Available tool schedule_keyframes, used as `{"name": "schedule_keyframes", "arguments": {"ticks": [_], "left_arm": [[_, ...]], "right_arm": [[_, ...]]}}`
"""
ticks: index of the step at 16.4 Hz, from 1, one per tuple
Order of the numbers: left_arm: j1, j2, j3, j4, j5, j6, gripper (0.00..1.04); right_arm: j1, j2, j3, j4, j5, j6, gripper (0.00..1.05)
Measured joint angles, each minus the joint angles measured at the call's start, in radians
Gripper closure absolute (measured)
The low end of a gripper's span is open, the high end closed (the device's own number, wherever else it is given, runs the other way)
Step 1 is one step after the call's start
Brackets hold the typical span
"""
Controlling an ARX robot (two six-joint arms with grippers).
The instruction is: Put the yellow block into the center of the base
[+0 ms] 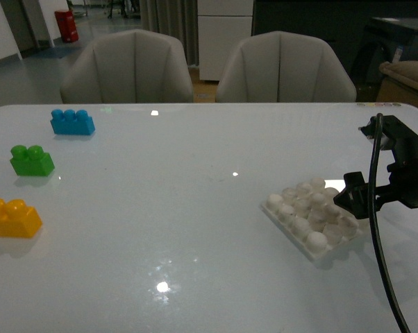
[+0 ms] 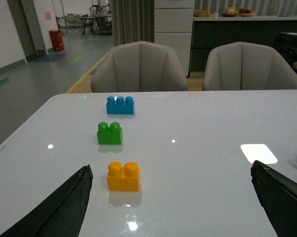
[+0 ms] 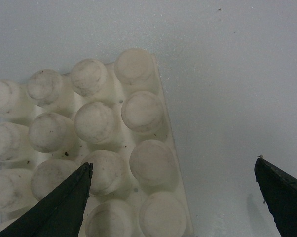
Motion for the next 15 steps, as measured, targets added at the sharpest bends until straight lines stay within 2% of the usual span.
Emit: {"name": "schedule_keyframes", "arguments": {"ticks": [7, 15], "left_arm": [[0.000, 0.000, 0.000, 0.000, 0.000, 0.000, 0.07], [0.000, 0.000, 0.000, 0.000, 0.000, 0.000, 0.07]], "right_arm": [[0.026, 0.026, -0.024, 0.023, -0.039, 0.000, 0.06], [0.053, 0.051, -0.022, 0.022, -0.014, 0.050, 0.06]]}}
